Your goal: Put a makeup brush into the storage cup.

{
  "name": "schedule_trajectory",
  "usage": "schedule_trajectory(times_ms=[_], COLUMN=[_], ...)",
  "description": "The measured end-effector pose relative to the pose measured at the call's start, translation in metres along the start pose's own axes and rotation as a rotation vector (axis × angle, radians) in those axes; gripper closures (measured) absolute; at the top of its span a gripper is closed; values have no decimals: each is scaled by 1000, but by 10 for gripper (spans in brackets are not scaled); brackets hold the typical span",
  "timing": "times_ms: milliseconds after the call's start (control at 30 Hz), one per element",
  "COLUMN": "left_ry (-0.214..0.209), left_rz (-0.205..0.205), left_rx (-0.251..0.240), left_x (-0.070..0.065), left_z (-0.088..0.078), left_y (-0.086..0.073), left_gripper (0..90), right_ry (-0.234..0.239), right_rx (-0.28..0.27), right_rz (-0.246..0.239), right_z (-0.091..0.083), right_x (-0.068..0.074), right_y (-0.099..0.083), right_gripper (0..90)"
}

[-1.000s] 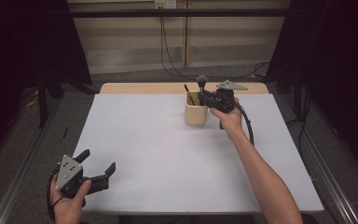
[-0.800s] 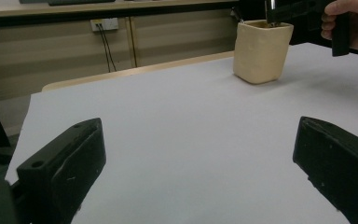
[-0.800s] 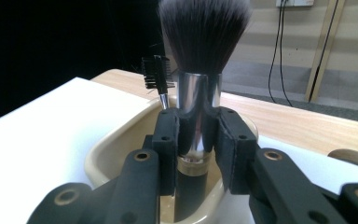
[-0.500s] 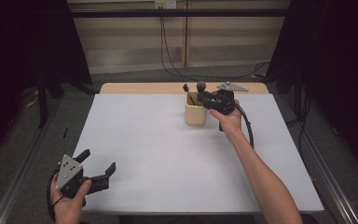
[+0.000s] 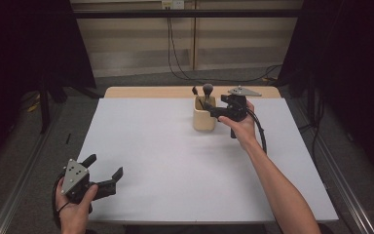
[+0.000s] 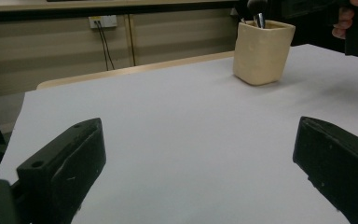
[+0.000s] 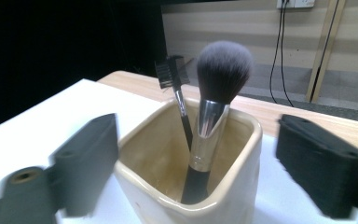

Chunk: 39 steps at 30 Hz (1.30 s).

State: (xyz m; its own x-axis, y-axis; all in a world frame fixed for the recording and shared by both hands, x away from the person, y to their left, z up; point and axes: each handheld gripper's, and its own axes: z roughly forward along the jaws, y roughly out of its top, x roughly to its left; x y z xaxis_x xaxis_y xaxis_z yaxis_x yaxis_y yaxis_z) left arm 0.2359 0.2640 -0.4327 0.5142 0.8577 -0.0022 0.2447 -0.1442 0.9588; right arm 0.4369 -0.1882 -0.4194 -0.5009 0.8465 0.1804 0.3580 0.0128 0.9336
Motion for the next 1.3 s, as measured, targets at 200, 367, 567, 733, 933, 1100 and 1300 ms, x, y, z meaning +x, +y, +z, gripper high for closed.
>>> schedule_trajectory(times_ms=[200,367,567,733,933,1100,1300], left_ry=[11,10,-1,-2,-11,-6,-1], left_rz=[-9,-2,-6,-7,-8,-4,-6], left_rx=[2,3,1,3,6,5,5], left_x=[3,1,1,3,3,2,3], left_z=[-1,-6,-8,-6,-2,-5,-6], left_y=[-1,-2,-3,-2,-1,-2,-2], left_gripper=[25,25,23,23,23,23,23], right_ry=[4,-21,-47,-69,-61,-71,-92], right_rx=[-23,-28,-56,-66,-75,-86,-70], right_rz=[-10,-11,-16,-36,-27,-45,-43], right_z=[-7,-14,-28,-39,-54,-69,-86], right_x=[-1,0,7,10,6,2,-1], right_y=[-1,-1,-3,-9,-14,-14,-17], right_gripper=[6,9,8,0,6,5,0])
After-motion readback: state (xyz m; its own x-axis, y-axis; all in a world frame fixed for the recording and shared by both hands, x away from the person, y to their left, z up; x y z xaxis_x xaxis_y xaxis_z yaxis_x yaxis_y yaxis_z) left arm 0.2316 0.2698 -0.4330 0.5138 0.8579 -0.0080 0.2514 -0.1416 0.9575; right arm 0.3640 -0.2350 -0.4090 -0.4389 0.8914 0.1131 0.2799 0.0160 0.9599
